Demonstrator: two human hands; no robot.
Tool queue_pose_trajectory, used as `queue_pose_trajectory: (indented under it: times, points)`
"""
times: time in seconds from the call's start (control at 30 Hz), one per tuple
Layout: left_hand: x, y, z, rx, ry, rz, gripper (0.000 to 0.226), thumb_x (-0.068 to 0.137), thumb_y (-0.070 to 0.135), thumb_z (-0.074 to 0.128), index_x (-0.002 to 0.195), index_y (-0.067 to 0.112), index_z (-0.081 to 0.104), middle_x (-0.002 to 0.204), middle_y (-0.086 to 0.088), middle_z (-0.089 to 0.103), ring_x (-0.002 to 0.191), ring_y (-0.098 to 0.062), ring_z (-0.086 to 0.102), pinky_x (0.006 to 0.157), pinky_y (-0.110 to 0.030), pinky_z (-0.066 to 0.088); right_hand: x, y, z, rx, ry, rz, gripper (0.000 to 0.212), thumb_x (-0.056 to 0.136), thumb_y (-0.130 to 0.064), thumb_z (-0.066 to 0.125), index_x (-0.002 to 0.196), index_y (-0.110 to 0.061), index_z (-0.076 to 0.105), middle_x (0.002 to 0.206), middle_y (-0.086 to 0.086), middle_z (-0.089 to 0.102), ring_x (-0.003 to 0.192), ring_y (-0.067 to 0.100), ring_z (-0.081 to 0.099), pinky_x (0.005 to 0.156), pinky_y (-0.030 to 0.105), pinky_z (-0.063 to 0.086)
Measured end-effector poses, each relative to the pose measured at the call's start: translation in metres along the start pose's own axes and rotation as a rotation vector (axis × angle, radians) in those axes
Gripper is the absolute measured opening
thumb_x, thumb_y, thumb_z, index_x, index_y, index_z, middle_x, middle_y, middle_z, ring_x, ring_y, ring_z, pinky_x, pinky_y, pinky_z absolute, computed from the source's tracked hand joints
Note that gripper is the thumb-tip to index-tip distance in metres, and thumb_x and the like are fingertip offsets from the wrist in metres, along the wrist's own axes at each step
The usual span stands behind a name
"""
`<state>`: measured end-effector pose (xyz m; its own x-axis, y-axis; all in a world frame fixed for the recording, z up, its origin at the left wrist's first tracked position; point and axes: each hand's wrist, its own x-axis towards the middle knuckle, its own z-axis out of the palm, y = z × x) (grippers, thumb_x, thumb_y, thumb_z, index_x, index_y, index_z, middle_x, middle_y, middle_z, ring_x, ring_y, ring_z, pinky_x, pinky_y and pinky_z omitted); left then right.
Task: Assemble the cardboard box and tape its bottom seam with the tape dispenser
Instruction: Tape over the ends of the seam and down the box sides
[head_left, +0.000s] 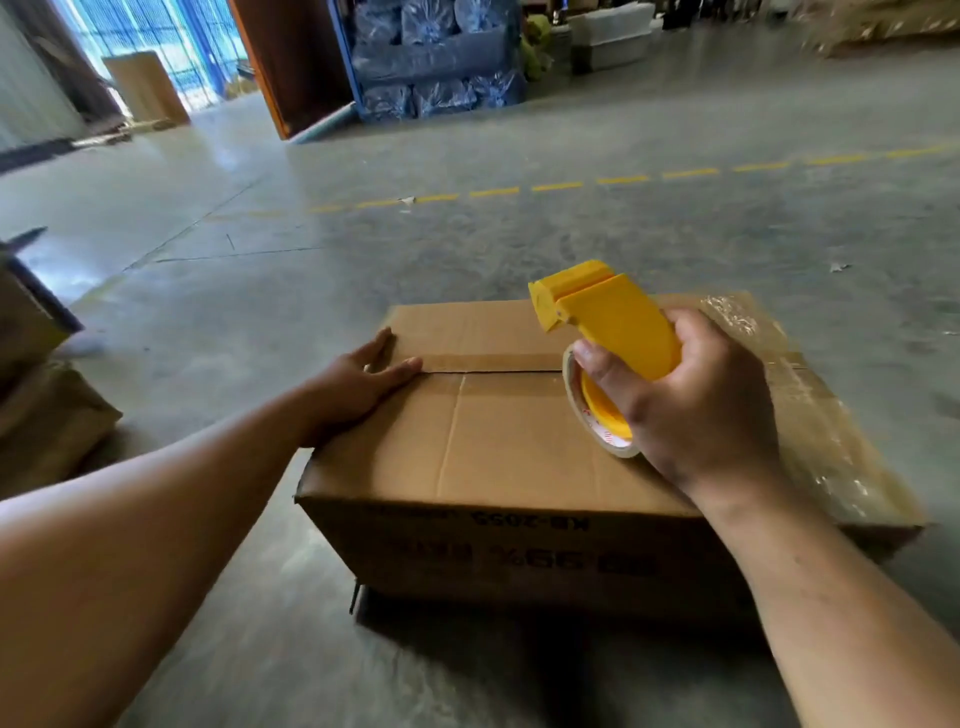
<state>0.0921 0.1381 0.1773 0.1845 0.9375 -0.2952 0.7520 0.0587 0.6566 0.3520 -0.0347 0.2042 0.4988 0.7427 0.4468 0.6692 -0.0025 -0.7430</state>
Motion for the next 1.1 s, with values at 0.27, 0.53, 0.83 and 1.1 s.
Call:
queue_pose_trajectory:
  times: [0.27, 0.53, 0.83, 1.1]
  points:
    - [-0.030, 0.071, 0.101, -0.062, -0.010, 0.052, 0.092, 0.086, 0.070, 0.053, 0.157, 0.041, 0.002, 0.159, -0.006, 0.033, 0.132, -0.030, 0.048, 0.105, -0.042, 0.044, 0.019, 0.025, -0.021, -0.063, -0.036, 0.042, 0.047, 0.073, -0.068, 0.068, 0.090, -0.025, 0.061, 0.072, -0.009, 0.060, 0.063, 0.015, 0.056, 0.052, 0.025, 0.036]
    - [-0.039, 0.090, 0.127, -0.034, -0.006, 0.117, 0.089, 0.088, 0.069, 0.051, 0.157, 0.038, 0.003, 0.159, -0.006, 0.028, 0.132, -0.031, 0.048, 0.101, -0.044, 0.046, 0.020, 0.034, -0.046, -0.131, -0.002, 0.084, 0.048, 0.072, -0.069, 0.067, 0.090, -0.025, 0.062, 0.074, -0.009, 0.062, 0.065, 0.008, 0.058, 0.054, 0.027, 0.044]
    - [0.000, 0.100, 0.074, -0.494, -0.016, 0.391, 0.040, 0.102, 0.040, 0.048, 0.104, 0.008, 0.070, 0.098, -0.011, 0.072, 0.079, -0.020, 0.070, 0.066, -0.032, 0.054, 0.005, 0.007, -0.019, -0.116, -0.057, 0.029, 0.055, 0.067, -0.075, 0.061, 0.096, -0.029, 0.063, 0.077, -0.010, 0.065, 0.067, 0.003, 0.060, 0.053, 0.021, 0.040]
    - [0.018, 0.118, 0.048, -0.691, -0.820, 0.149, 0.033, 0.095, 0.049, 0.052, 0.086, 0.018, 0.053, 0.072, -0.002, 0.051, 0.060, -0.012, 0.050, 0.053, -0.022, 0.035, 0.004, -0.010, -0.009, -0.153, -0.073, 0.017, 0.057, 0.065, -0.079, 0.059, 0.099, -0.034, 0.061, 0.081, -0.013, 0.066, 0.077, -0.002, 0.060, 0.055, 0.019, 0.043]
